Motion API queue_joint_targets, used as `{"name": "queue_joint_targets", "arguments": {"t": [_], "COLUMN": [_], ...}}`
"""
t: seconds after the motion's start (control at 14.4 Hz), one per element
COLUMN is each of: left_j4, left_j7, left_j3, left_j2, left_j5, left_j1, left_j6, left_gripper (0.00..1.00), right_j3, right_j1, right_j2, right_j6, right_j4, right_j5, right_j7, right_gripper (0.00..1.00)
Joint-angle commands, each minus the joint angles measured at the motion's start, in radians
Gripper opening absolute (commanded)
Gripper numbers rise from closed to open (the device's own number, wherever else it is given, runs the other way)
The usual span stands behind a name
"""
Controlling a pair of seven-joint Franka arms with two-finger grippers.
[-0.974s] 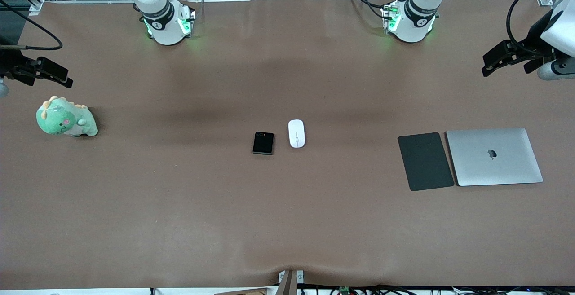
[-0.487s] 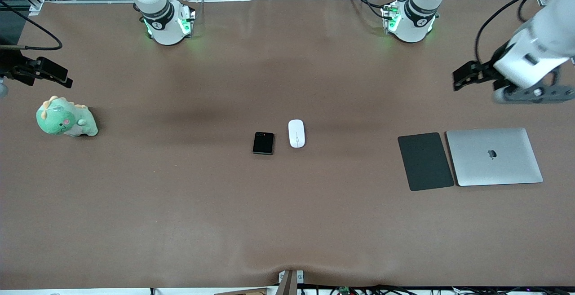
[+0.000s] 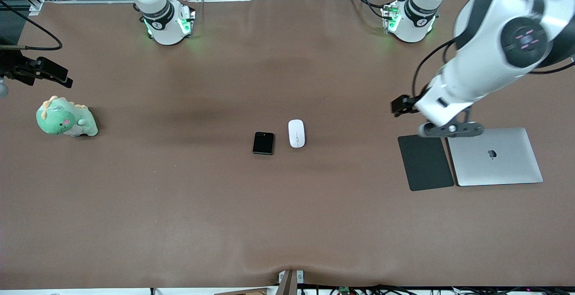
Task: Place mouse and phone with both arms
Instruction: 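Move the left gripper toward the white mouse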
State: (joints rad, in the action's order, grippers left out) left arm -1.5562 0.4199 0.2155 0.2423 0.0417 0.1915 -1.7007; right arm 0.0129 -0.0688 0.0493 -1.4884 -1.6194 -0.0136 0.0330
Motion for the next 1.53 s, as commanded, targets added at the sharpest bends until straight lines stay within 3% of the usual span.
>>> {"name": "queue_joint_targets", "arguments": {"t": [0.0,0.97,1.18,1.46], "left_j4": [0.018,0.050,0.068,0.068], "left_j7": [0.139,0.287,0.330,0.417], "left_j3": [-0.002,-0.010,-0.013,-0.013], "left_j2": [0.077,0.374,0.442,0.498], "left_j5": [0.004,0.003,-0.081,-0.094], "left_j1": [0.092,0.322,0.374,0.413], "left_j6": [-0.060,-0.369,-0.446,-0.514], "left_gripper": [1.00,1.00,1.00,1.00], "right_j3": [0.013,0.013,0.015,0.013], "right_j1": [-0.025,-0.022,-0.023,-0.026], "right_j2": [0.009,-0.035,-0.129,-0.132], "right_j6": [0.007,0.008,0.042,0.056], "right_j4": [-0.007,0.018,0.016,0.024], "right_j5": [-0.008,-0.029,-0.031,-0.045], "right_j7": [-0.011,-0.013,-0.015,-0.013], "right_gripper": [1.00,1.00,1.00,1.00]}}
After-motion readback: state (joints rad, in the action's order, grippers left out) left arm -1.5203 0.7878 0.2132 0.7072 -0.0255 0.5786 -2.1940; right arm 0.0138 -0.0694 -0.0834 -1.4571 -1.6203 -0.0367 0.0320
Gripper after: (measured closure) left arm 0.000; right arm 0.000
